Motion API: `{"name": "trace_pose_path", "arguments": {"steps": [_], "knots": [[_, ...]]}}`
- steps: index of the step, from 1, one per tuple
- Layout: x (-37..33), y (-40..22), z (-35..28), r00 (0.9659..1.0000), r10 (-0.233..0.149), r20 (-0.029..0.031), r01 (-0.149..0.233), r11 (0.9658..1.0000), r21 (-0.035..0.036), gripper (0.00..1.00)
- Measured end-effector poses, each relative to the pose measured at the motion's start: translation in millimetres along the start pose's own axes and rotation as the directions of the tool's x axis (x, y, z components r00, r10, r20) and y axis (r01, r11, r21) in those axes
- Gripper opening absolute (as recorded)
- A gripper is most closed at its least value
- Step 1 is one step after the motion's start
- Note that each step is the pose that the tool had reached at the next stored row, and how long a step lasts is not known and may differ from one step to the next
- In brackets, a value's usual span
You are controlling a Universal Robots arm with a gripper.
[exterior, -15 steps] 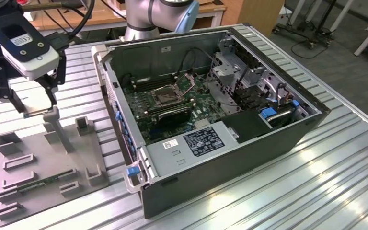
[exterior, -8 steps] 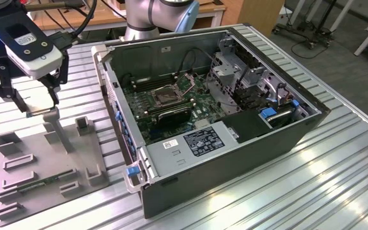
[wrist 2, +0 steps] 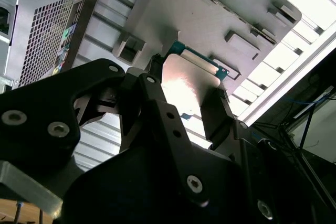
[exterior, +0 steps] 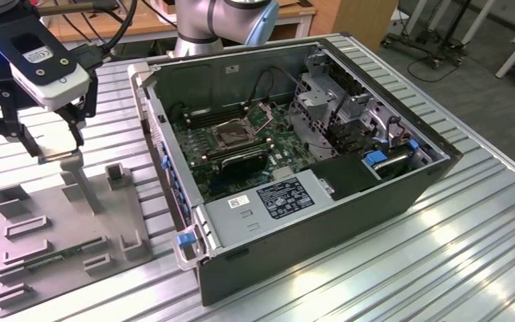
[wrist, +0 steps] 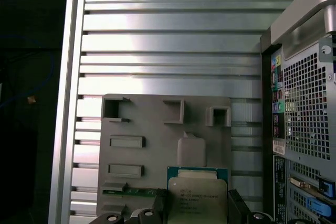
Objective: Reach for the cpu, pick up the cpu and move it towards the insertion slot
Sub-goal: 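Pick up the cpu and move it towards the insertion slot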
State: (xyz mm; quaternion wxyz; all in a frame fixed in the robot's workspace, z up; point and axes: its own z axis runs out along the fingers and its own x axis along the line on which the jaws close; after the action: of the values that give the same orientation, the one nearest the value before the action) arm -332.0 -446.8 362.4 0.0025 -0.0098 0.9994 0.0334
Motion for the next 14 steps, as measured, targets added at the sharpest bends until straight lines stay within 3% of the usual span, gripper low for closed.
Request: {"name": "trace_pose_path", "arguments": {"steps": [14], "knots": [[-3.2, -0.1, 0.0, 1.0, 0.0, 0.0, 0.0, 1.0, 0.0001, 0.54]]}}
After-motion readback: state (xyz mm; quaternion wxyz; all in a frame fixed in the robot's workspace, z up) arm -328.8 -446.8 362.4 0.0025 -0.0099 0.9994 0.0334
